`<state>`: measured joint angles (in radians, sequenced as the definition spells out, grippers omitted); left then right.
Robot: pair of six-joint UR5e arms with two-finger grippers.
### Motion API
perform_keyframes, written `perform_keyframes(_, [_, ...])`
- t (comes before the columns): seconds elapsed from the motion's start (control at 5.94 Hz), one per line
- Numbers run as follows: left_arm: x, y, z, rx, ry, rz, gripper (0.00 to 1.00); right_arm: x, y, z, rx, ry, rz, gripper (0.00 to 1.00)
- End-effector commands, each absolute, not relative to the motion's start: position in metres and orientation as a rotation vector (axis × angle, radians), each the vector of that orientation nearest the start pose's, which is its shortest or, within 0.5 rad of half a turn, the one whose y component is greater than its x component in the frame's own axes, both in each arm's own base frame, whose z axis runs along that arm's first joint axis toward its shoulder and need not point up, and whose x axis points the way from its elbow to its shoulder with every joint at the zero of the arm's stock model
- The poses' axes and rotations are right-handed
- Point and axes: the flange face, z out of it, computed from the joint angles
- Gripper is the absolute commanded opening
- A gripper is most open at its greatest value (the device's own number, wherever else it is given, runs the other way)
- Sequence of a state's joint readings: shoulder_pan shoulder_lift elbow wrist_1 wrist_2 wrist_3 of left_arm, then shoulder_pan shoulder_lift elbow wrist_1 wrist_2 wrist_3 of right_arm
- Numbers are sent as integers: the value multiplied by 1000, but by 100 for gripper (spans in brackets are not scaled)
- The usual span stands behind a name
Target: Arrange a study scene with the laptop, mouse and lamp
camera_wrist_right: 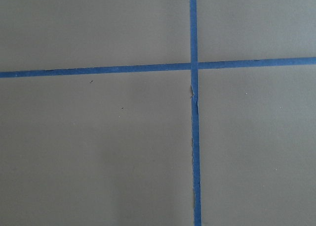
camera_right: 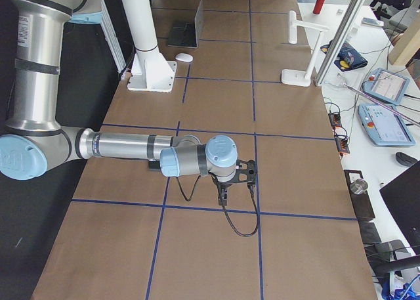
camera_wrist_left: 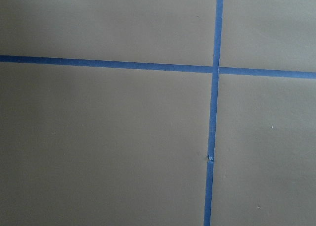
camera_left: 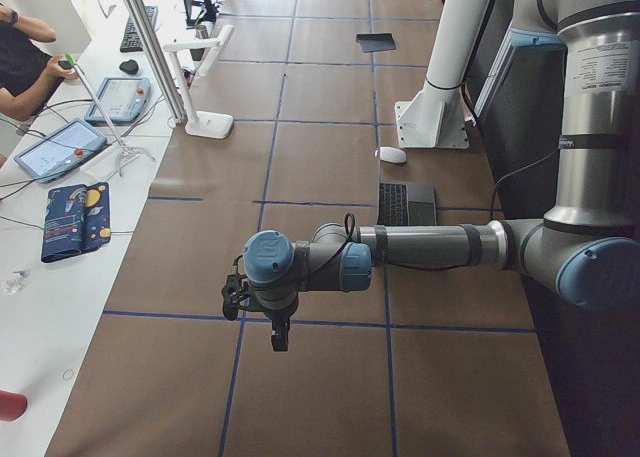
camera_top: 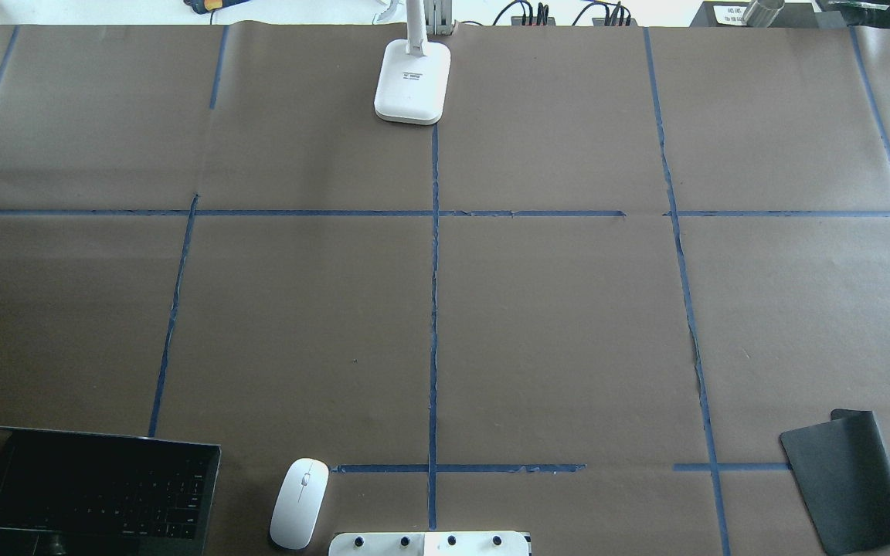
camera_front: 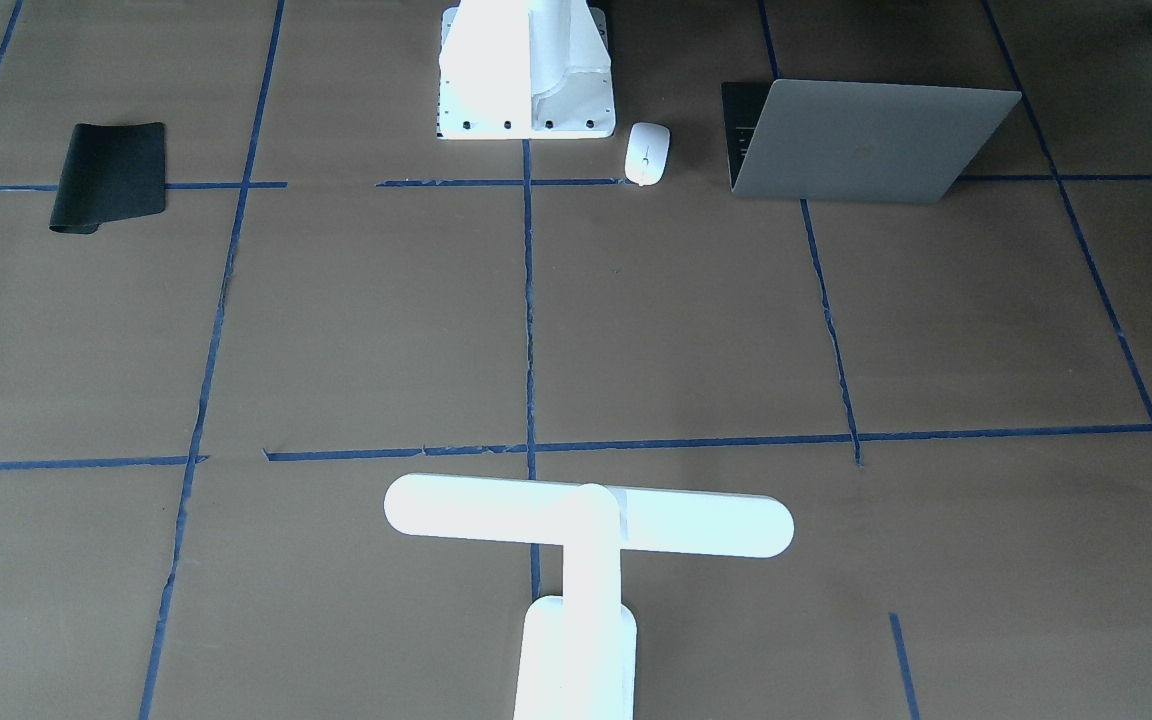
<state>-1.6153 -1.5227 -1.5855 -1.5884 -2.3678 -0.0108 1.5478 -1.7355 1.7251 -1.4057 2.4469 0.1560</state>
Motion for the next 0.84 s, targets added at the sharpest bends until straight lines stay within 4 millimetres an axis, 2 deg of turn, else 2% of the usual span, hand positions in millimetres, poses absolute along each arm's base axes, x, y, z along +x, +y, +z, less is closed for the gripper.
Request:
perform_keyframes(0.0, [-83, -468, 666, 5, 799, -58, 100, 46, -434, 632, 70, -884, 53, 100])
perform_keyframes(0.17, [-83, -466, 653, 17, 801, -56, 100, 46, -441, 624, 84, -886, 46, 100])
perform_keyframes(0.67, [-78, -437, 586, 51, 810, -175, 100, 46, -446, 619, 88, -889, 44, 100])
